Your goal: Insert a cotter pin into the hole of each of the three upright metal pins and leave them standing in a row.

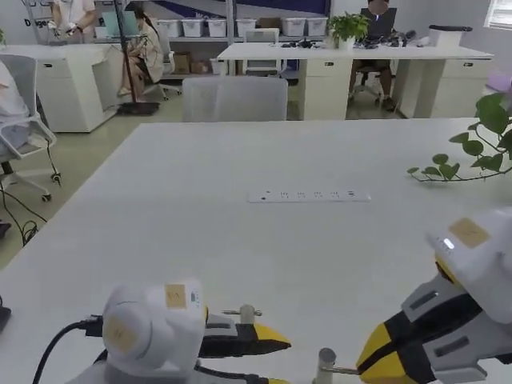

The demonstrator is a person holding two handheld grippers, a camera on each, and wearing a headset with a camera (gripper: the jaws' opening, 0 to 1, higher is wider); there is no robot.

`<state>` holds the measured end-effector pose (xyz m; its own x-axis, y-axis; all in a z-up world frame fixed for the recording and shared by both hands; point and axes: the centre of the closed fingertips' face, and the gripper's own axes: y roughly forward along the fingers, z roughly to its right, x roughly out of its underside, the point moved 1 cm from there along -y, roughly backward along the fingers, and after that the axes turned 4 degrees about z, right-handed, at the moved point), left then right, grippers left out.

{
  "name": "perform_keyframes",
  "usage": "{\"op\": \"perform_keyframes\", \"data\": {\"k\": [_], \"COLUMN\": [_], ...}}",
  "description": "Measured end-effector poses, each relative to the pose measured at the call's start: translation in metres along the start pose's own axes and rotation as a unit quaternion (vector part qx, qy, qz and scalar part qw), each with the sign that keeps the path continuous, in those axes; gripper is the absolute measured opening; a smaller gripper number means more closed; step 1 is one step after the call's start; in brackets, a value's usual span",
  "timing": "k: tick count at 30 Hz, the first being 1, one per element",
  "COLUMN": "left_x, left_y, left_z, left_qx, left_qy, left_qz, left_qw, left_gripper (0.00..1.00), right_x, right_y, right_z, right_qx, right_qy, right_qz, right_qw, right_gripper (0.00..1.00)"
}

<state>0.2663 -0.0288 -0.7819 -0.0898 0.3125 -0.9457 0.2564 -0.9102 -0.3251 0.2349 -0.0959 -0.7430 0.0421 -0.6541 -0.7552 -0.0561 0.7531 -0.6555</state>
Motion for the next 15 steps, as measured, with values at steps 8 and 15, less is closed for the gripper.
{"op": "perform_keyframes", "data": {"k": [8,15], "left_x": [0.013,0.030], "left_y": [0.021,0.038], "left_z": [-0.014,-0.020], "left_qx": [0.003,0.026], "left_qy": [0.004,0.012], "left_qz": [-0.007,-0.012], "left_qw": [1.0000,0.9995], "left_gripper": [0.26,0.23], "right_x": [0.019,0.026], "right_y": [-0.011,-0.018], "right_z": [0.006,0.000], "right_qx": [0.036,0.044], "right_qy": [0.035,0.052], "right_qz": [-0.023,-0.032], "right_qw": [0.9985,0.9971], "right_gripper": [0.04,0.04]}}
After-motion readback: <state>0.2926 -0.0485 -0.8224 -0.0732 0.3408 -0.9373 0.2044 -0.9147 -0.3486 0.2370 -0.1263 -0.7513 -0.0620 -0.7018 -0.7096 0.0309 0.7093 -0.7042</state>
